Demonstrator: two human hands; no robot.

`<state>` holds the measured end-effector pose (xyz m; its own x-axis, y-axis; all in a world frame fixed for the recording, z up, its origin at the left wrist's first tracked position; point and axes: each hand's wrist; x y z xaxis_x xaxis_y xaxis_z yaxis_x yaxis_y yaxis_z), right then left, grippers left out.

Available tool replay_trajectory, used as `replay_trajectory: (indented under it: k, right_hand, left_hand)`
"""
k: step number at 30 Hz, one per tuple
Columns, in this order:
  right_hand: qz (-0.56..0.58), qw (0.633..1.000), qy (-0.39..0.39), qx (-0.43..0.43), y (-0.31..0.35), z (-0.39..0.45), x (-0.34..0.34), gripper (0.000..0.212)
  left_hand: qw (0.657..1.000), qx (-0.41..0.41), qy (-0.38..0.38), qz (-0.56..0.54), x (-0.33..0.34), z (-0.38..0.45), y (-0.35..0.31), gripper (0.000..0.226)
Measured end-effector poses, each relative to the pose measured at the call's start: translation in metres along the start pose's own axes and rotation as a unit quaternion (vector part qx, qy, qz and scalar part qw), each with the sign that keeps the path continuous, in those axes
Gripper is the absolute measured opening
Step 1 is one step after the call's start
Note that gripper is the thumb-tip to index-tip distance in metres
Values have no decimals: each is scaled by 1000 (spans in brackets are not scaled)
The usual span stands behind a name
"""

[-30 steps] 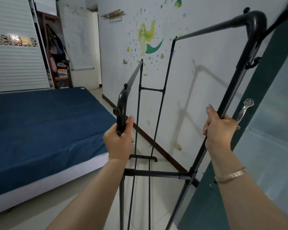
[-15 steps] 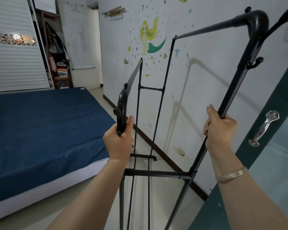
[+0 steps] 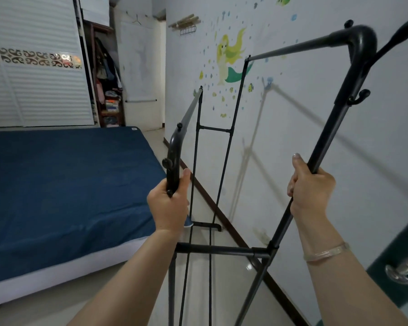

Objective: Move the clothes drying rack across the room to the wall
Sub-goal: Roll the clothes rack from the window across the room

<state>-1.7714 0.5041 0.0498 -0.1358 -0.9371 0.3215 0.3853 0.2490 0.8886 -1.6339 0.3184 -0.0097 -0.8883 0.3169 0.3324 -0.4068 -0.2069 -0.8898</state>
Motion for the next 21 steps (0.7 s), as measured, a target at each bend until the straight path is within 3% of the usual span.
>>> replay_trajectory:
  k: [21]
  right_hand:
    - [13, 1000, 25, -7, -84, 109, 102, 47]
  left_hand:
    - [1000, 10, -8, 16, 92, 106, 76, 49]
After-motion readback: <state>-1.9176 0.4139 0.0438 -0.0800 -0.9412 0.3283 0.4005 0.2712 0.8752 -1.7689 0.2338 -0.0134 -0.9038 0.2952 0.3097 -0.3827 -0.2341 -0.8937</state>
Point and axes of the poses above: each hand's wrist, its own z-axis towards the middle knuckle, its own x-axis out of the palm, y = z × x, and after that the axes turned 9 degrees about -y, right-handed
